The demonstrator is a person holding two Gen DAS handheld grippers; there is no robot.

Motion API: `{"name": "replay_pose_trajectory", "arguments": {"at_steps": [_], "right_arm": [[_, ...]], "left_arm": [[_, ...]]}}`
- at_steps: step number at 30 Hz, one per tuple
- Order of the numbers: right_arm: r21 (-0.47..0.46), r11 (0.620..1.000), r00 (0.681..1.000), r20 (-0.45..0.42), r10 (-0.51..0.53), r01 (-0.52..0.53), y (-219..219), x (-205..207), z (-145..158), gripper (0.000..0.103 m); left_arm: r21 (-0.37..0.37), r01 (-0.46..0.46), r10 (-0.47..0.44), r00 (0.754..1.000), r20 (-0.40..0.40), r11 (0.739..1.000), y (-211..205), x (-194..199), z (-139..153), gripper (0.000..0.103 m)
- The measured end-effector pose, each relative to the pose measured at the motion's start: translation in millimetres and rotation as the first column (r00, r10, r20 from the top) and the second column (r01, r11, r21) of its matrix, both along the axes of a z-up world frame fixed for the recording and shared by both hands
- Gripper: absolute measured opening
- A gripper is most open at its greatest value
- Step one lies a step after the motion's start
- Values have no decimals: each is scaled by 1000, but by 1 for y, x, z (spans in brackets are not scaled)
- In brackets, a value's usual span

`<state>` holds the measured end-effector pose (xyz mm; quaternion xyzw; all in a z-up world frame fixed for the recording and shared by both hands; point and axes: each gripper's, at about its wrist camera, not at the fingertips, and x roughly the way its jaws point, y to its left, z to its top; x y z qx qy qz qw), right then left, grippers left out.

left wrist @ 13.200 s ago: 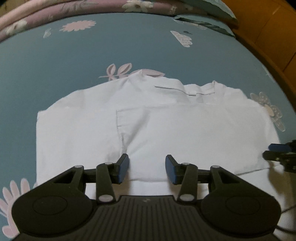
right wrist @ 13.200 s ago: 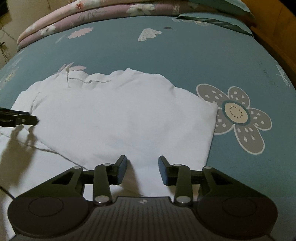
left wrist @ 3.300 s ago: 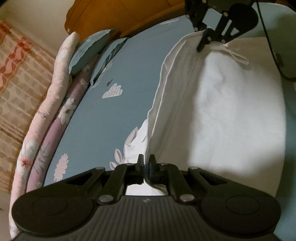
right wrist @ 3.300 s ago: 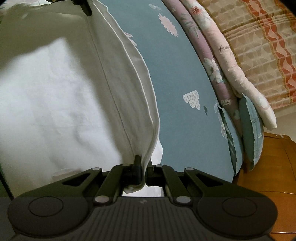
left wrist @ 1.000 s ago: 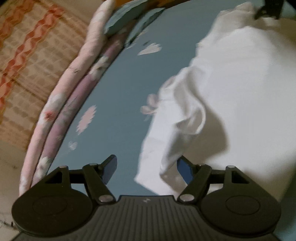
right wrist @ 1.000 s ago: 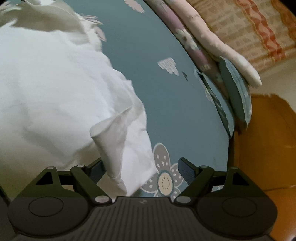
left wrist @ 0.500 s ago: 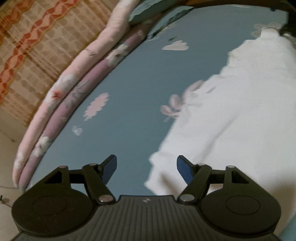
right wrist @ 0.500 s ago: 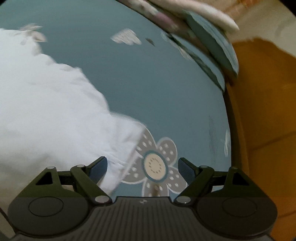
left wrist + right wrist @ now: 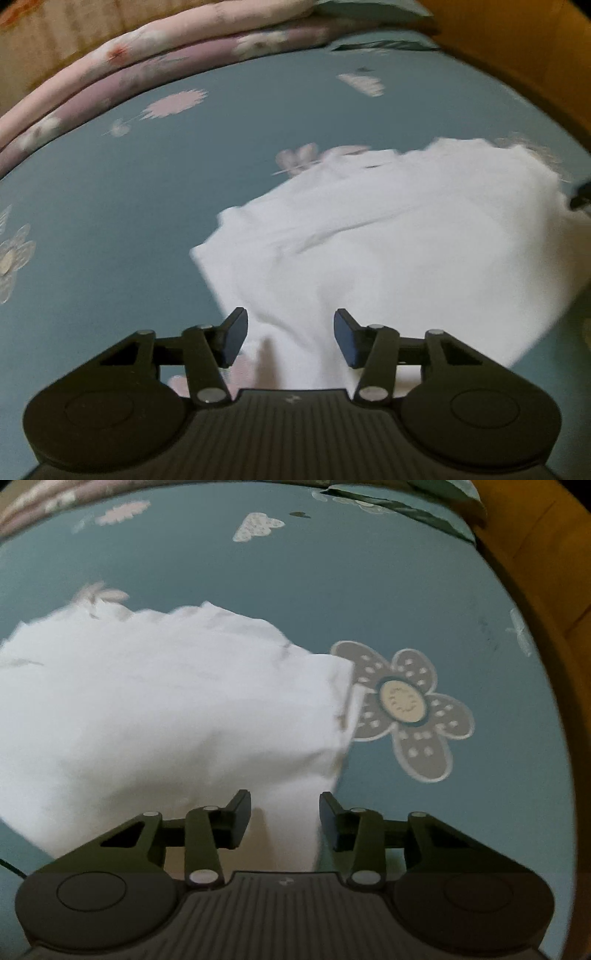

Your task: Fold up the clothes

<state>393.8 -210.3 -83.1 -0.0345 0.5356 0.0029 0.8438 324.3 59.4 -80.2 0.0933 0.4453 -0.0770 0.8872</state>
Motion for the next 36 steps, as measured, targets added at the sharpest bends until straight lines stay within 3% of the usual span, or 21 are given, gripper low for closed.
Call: {"name": "replay_pose_trajectory", "arguments": {"at_steps": [4, 7, 9, 11, 14, 19, 22, 24, 27, 31, 33, 35, 36], "right_arm": [[14, 997, 996, 58, 74, -75, 5, 19, -2, 46], [9, 996, 996, 34, 88, -88, -4, 36, -19, 46], [16, 997, 998, 6, 69, -69, -21, 30, -32, 44], [24, 999, 1000, -21, 22, -22, -37, 20, -31, 47], [-6, 999, 999, -40, -35, 35, -51, 5, -21, 49], [63, 996, 996, -71, -58, 63, -49, -17, -10, 48], [89, 992, 990, -125, -72, 84, -49, -30, -22, 34], [98, 990, 985, -150, -90, 105, -52, -37, -28, 14], [115, 985, 980, -163, -110, 130, -61, -46, -27, 6], [114, 978, 970, -193, -149, 173, -76, -53, -31, 13], [83, 982, 973, -168, -157, 173, -76, -50, -24, 24], [60, 985, 981, -119, -154, 162, -70, -49, -13, 25], [54, 986, 984, -94, -149, 155, -66, -49, -7, 30]], "left_arm": [[-26, 84, -83, 997, 4, 996, -8, 9, -9, 50], [7, 67, -66, 997, -45, 998, -2, 17, -26, 52], [24, 24, -21, 996, -85, 999, 14, 15, -38, 59], [-28, -19, 16, 994, -106, 999, 28, 10, -35, 59], [-19, -21, 19, 994, -104, 1000, 28, 0, -21, 54], [-34, 26, -29, 994, -102, 999, 13, -14, -11, 54], [-35, 38, -43, 990, -137, 999, 8, -18, -20, 54], [-20, 46, -49, 985, -163, 999, 7, -21, -26, 54], [-6, 45, -45, 984, -175, 999, 10, -24, -32, 54], [-14, 16, -18, 985, -170, 1000, 13, -26, -25, 52], [-12, 51, -52, 991, -127, 999, 6, -27, -16, 52], [-7, 104, -104, 991, -89, 995, -3, -28, -10, 52], [1, 139, -138, 987, -87, 990, -8, -28, -10, 52]]}}
